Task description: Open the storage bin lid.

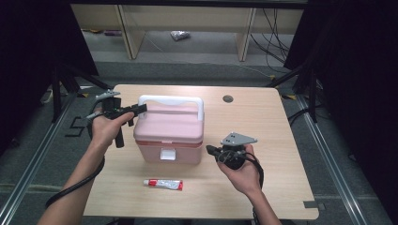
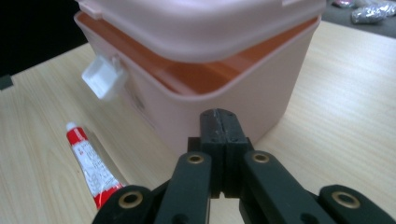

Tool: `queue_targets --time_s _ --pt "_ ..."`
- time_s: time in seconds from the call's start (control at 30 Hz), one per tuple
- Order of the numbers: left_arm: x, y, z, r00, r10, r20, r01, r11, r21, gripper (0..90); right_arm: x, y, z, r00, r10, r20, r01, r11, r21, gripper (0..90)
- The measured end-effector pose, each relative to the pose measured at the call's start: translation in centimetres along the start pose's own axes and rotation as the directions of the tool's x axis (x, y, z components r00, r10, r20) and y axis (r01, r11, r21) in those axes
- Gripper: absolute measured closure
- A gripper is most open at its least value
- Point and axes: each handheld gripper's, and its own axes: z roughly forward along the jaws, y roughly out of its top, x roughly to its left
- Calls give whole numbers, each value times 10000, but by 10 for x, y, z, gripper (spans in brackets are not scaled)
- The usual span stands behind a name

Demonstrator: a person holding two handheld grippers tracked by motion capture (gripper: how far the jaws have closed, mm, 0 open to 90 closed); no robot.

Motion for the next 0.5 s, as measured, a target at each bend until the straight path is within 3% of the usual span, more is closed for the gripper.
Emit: queue_targets --time_s 0.1,0.17,0.2,0.27,0.3,0.33,0.43,0.5 --pt "0 2 0 10000 -89 -2 89 9999 46 731 4 5 0 9988 355 -331 -360 9993 -126 900" --pt "0 3 0 9999 -142 17 142 9999 71 731 3 9 1 9998 7 -206 -11 9998 -198 900" --pt "0 3 0 9999 -151 13 151 9999 75 730 6 10 2 9989 274 -392 -281 9994 -177 900" --pt "0 4 0 9998 -176 14 176 9998 85 730 6 13 4 9986 157 -496 -171 9995 -269 900" --pt "0 4 0 9998 -179 17 179 9998 85 730 8 14 4 9985 336 -438 -347 9991 -241 900" --pt "0 4 0 9998 -175 18 175 9998 90 730 7 16 6 9993 35 -362 -50 9991 -421 900" --pt "1 4 0 9998 -165 56 165 9998 111 729 9 19 9 9977 276 -611 -307 9983 -490 900" --pt "2 4 -1 9999 -133 105 132 9999 92 728 9 22 10 9981 127 -603 -159 9985 -517 900"
